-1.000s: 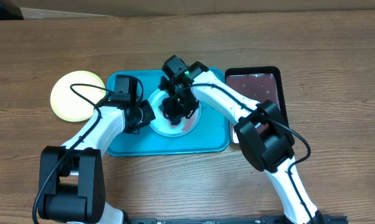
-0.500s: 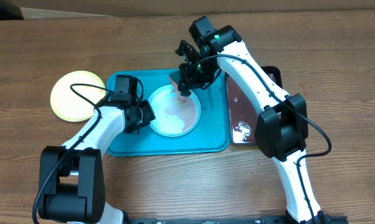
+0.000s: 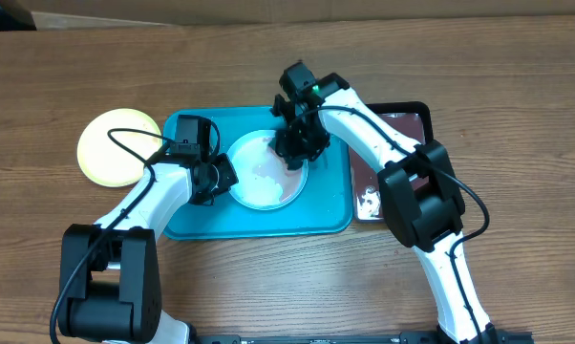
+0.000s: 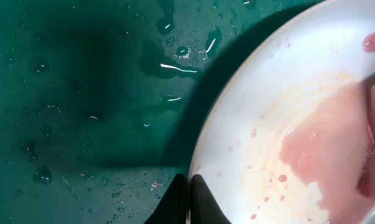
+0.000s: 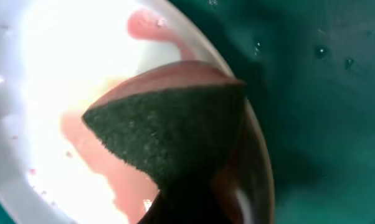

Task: Clean dirty plates on tray and stack at the side
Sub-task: 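Scrub the white plate's sauce with the sponge while left gripper holds rim, then drop the sponge into the black tray and lift the right gripper away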

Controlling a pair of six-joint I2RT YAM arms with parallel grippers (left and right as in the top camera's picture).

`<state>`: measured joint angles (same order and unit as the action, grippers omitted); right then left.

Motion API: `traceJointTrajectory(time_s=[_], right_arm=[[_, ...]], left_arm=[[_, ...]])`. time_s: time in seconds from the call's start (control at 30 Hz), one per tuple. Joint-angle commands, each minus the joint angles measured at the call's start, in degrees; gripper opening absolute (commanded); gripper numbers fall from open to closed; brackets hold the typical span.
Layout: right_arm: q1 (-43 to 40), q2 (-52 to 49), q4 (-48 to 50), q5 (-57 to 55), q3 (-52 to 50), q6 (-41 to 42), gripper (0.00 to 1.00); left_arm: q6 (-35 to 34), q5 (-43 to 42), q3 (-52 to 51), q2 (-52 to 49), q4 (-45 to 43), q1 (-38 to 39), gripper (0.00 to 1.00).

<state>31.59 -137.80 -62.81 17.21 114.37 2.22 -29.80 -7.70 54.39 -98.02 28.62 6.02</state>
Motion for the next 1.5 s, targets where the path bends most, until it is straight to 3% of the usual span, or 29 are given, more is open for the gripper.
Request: traceJointTrajectory(time_s=[0.0,0.1,0.67,0.8,1.07,1.3,1.47], right_arm=[[0.5,1.0,0.7,-6.1,-0.9,1.0,0.04],[0.9,1.0,0.4,-4.6,-0.9,4.0,0.04],[6.6,1.2,0.4,7.9,1.2,2.2,0.04],[3.8,2.2,-4.2,11.3,10.3,2.2,0.04],[-1.9,2.6,-15.1,11.0,18.5,-0.7,0.04],[-10.3,2.7,-24.9,3.0,18.7,-1.0,0.04],[-16.2,2.7,-29.0,-4.0,18.6,-0.5,0.04]], left_arm=[[0.7,-0.9,-0.7,-1.0,-0.3,0.8,0.05],[0.7,-0.9,-0.7,-1.0,-0.3,0.8,0.04],[0.7,-0.9,-0.7,-1.0,-0.1,0.8,0.04],[0.7,-0.8,-0.7,-1.0,-0.1,0.8,0.04],[0.8,-0.8,-0.7,-1.0,0.0,0.8,0.05],[1.1,-0.9,-0.7,-1.0,-0.2,0.8,0.23],[1.1,-0.9,-0.7,-1.0,-0.3,0.8,0.24]])
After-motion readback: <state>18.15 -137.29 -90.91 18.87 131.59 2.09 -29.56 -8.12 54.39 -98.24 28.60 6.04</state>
